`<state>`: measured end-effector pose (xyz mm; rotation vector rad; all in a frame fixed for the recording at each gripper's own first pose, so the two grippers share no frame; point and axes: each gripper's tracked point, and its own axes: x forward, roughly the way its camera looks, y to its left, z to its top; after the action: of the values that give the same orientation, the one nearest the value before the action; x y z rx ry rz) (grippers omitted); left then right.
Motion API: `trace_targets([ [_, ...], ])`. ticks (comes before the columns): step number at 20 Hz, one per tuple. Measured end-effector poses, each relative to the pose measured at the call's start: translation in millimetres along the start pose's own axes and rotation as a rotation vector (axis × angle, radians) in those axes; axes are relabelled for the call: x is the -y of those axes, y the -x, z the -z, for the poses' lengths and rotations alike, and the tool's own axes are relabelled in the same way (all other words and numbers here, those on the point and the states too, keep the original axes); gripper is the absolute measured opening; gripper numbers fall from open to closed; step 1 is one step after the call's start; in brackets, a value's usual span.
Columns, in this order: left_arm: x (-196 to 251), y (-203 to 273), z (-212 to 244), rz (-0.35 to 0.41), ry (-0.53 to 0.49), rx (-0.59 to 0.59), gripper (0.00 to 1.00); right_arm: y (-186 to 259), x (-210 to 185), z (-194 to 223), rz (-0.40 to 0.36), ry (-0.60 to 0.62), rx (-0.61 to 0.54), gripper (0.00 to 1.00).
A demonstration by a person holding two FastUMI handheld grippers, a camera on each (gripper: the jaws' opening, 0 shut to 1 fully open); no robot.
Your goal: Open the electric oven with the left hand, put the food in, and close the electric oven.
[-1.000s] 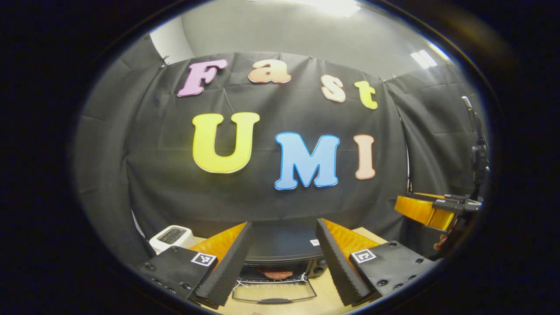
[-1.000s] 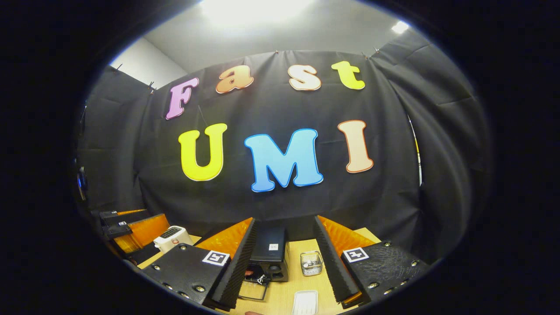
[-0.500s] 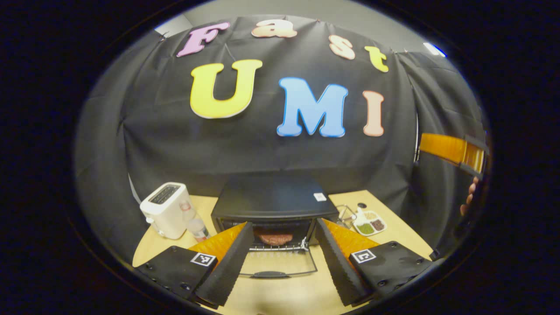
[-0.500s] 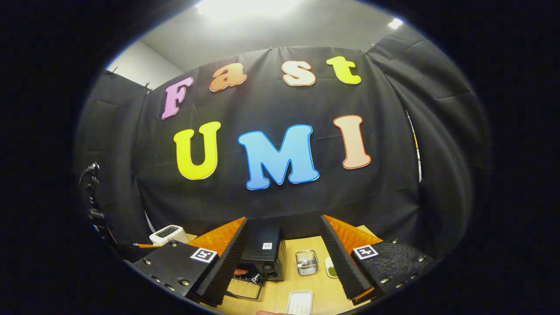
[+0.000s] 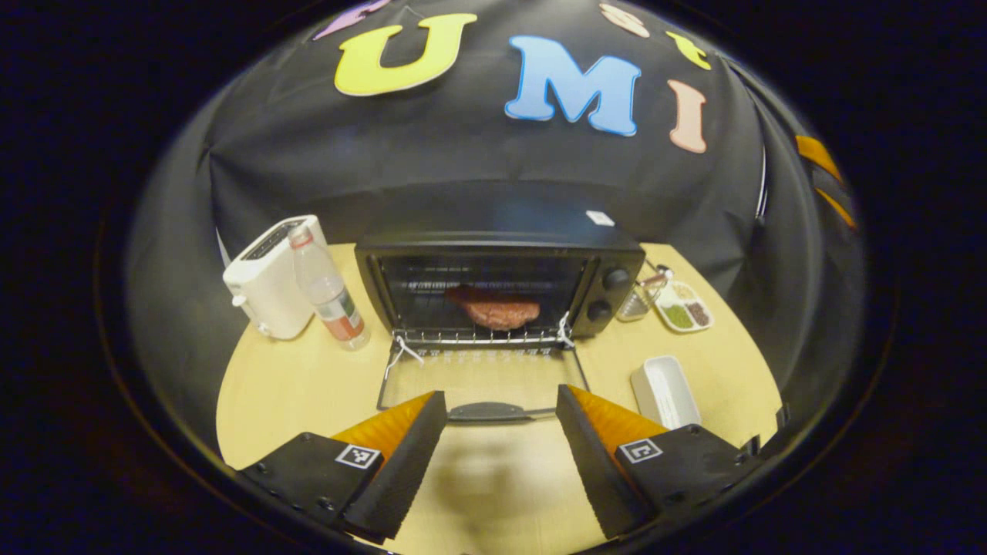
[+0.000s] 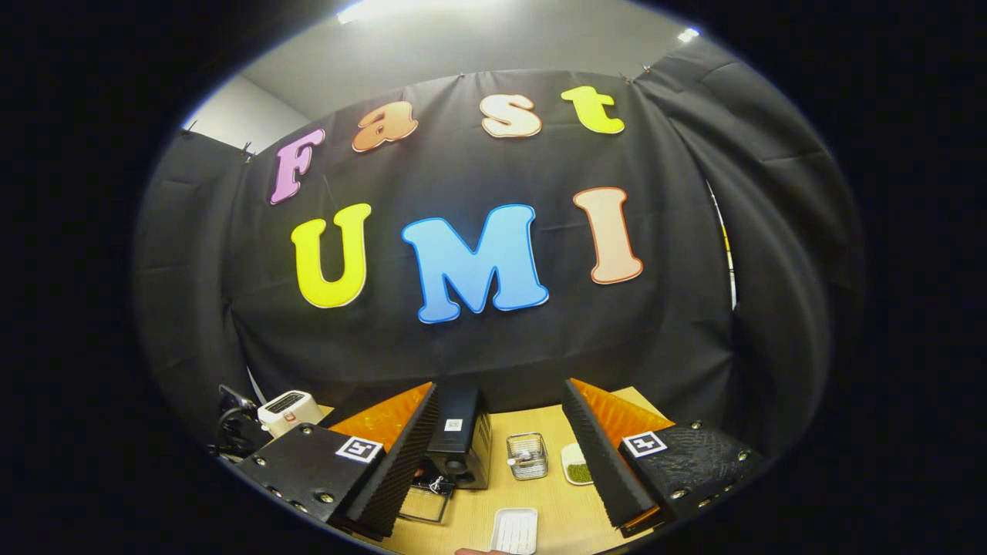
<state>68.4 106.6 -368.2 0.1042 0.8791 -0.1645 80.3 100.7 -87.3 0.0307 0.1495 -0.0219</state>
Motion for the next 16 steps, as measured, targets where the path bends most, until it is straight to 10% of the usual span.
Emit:
trace_targets([
  [16, -10.7, -91.5, 101.4, 0.03, 0.057, -0.418, 1.0, -8.0, 37.2, 30.9, 0.086, -0.033, -0.099, 0.98],
])
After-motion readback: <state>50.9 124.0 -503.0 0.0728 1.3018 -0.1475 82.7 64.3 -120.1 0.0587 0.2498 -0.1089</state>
